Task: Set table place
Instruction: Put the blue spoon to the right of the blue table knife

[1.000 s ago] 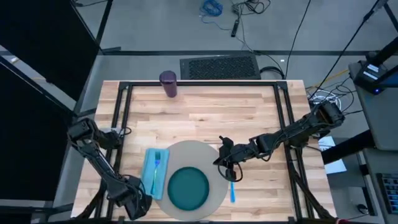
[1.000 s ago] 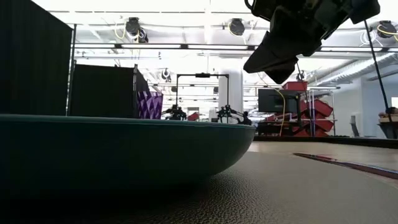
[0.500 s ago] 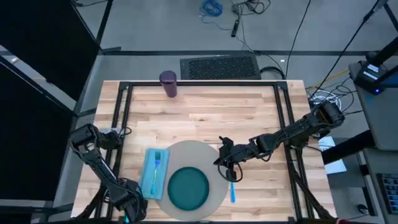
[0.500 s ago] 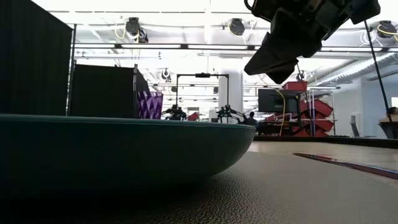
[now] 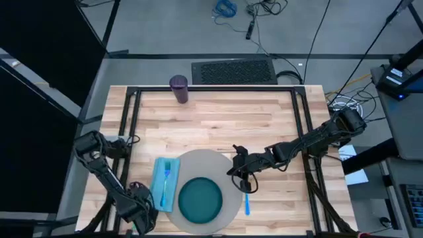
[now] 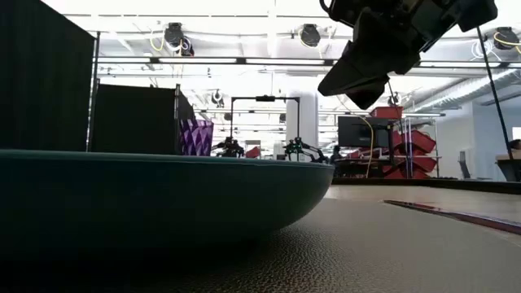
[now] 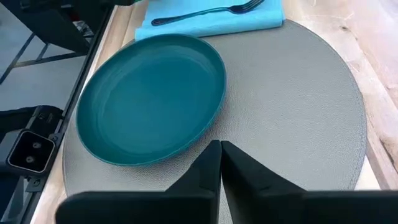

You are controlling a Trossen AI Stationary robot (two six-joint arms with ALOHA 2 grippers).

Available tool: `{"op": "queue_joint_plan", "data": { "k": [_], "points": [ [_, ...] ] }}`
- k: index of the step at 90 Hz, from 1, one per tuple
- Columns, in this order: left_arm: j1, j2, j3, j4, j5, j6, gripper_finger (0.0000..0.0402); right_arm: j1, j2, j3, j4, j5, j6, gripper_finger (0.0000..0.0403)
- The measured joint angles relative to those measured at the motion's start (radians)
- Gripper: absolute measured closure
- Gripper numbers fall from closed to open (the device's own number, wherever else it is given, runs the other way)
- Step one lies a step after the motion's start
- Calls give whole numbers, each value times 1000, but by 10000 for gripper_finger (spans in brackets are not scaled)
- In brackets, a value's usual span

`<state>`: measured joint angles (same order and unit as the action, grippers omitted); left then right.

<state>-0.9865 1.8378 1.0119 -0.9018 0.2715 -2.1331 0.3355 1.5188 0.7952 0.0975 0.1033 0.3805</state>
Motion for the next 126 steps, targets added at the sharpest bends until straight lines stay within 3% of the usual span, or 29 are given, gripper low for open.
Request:
{"op": "queue_joint_plan", "data": {
  "k": [22, 46, 69, 92, 113, 126],
  "points": [
    [60, 4, -6, -123, -83, 122, 352, 0, 0, 0, 0, 0, 0, 403],
    [118, 5, -8, -167, -130, 232, 393, 0, 0, 0, 0, 0, 0, 403],
    [150, 11, -11, -289, -170, 252, 401, 0, 0, 0, -1, 0, 0, 403],
    [255, 8, -10, -366, -261, 265, 399, 0, 1, 0, 0, 0, 1, 403],
    [347, -65, -8, -398, -384, 314, 401, 0, 1, 0, -2, -1, 26, 403],
    [375, -125, -8, -421, -397, 340, 401, 0, 1, 0, -5, -4, 26, 403]
  ]
}}
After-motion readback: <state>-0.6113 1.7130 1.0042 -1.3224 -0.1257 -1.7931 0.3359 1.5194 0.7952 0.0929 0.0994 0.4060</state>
